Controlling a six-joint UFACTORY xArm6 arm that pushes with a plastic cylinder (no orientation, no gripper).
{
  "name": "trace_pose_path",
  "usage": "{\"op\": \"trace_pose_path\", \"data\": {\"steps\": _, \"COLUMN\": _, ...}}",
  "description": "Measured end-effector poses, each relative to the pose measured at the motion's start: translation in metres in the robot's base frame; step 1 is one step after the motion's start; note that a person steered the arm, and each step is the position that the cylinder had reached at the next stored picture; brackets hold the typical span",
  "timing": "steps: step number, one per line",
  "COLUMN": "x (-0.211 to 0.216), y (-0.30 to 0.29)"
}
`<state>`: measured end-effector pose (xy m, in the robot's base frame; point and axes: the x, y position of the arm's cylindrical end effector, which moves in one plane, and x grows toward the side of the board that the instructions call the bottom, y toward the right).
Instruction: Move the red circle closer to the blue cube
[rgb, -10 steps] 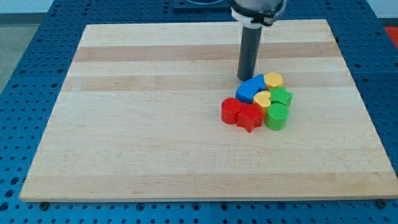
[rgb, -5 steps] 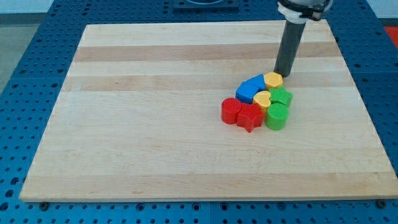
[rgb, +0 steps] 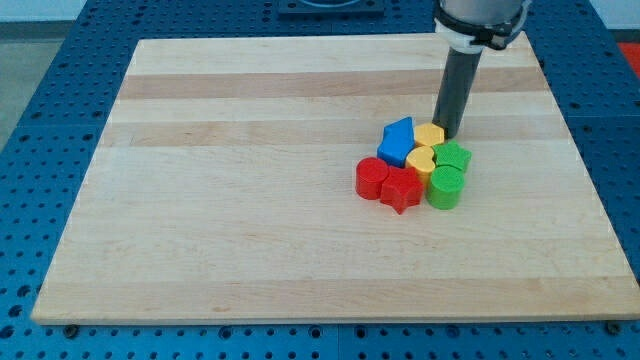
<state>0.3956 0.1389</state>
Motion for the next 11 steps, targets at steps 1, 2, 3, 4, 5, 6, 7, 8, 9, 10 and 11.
{"op": "trace_pose_path", "data": {"steps": 1, "x": 0.004, "y": 0.0}}
{"op": "trace_pose_path", "data": {"steps": 2, "x": -0.002, "y": 0.0}}
{"op": "trace_pose_path", "data": {"steps": 3, "x": -0.032, "y": -0.001}}
{"op": "trace_pose_path", "data": {"steps": 4, "x": -0.056, "y": -0.041}}
{"op": "trace_pose_path", "data": {"steps": 5, "x": -0.029, "y": -0.116}}
{"op": "trace_pose_path", "data": {"steps": 6, "x": 0.035, "y": -0.155}}
{"op": "trace_pose_path", "data": {"steps": 7, "x": 0.087, "y": -0.145}}
{"op": "trace_pose_path", "data": {"steps": 8, "x": 0.097, "y": -0.142}}
{"op": "trace_pose_path", "data": {"steps": 9, "x": 0.097, "y": -0.13}}
{"op": "trace_pose_path", "data": {"steps": 10, "x": 0.096, "y": -0.11}}
{"op": "trace_pose_path", "data": {"steps": 11, "x": 0.096, "y": -0.11}}
